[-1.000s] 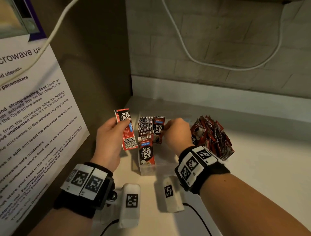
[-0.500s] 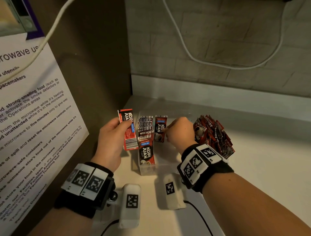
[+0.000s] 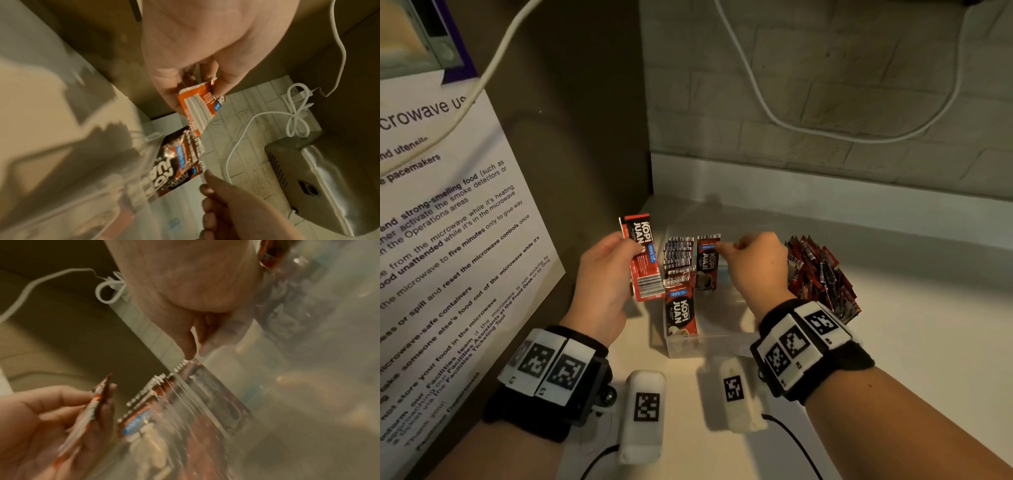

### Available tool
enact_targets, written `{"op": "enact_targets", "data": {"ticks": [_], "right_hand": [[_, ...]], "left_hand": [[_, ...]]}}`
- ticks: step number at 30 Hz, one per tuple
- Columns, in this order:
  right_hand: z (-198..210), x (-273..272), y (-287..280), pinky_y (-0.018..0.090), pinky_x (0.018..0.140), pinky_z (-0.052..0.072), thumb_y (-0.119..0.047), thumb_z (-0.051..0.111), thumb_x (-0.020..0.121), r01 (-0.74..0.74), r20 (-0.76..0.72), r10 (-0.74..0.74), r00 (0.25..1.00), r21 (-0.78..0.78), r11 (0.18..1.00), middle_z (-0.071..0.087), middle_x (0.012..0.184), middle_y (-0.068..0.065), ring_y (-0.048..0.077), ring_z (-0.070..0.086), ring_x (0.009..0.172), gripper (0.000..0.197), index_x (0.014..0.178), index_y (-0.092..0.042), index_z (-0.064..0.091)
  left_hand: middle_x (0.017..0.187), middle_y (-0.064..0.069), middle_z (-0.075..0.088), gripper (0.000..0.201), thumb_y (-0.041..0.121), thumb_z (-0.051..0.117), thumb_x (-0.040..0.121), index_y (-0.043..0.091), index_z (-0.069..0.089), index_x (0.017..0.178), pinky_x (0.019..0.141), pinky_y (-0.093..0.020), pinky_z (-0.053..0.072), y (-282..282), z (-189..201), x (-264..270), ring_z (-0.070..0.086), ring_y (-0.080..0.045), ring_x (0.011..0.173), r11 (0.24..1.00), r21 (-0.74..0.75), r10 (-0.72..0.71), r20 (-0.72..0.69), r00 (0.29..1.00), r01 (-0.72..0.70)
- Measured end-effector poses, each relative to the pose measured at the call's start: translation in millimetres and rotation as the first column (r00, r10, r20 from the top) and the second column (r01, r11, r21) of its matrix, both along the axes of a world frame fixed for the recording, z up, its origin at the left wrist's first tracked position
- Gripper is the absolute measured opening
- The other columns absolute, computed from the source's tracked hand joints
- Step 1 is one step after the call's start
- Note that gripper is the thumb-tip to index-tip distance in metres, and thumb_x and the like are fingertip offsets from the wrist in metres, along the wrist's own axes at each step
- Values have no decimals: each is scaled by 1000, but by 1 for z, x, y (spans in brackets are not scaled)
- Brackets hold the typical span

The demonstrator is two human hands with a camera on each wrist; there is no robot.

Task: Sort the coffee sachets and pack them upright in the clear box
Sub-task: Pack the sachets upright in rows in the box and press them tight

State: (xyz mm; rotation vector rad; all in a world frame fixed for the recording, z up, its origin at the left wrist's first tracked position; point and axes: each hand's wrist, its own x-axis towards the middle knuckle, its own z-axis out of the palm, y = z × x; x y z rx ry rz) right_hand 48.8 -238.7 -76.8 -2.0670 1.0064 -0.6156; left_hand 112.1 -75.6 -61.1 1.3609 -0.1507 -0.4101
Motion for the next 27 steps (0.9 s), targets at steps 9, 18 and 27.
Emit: {"op": "enact_targets", "data": {"ticks": [9, 18, 27], "right_hand": [[38, -28, 58, 29, 62, 49, -42, 80, 66, -393, 32, 430, 902, -346, 852, 56, 92, -5, 12, 57, 77, 49, 101, -18, 55], [36, -36, 31, 27, 51, 49, -9, 65, 88, -317, 306, 274, 912, 98, 944, 66, 77, 3, 16, 66, 63, 6, 88, -15, 63], [36, -42, 16, 15, 48, 45, -1, 67, 84, -334, 322, 256, 912, 216, 918, 61, 69, 5, 10, 56, 59, 10, 82, -10, 63]], "left_hand": [[85, -14, 65, 19, -1, 62, 88, 17, 69, 90, 57, -22, 54, -21, 19, -12, 66, -15, 71, 998, -58, -12, 198, 980, 24], [94, 6, 70, 32, 23, 64, 91, 19, 63, 122, 70, -19, 50, -33, 28, -12, 64, 2, 76, 993, 28, -120, 281, 952, 117], [78, -1, 67, 15, 5, 71, 83, 17, 67, 91, 58, -17, 54, -42, 33, -6, 63, -4, 61, 979, 111, -199, 339, 919, 171]]}}
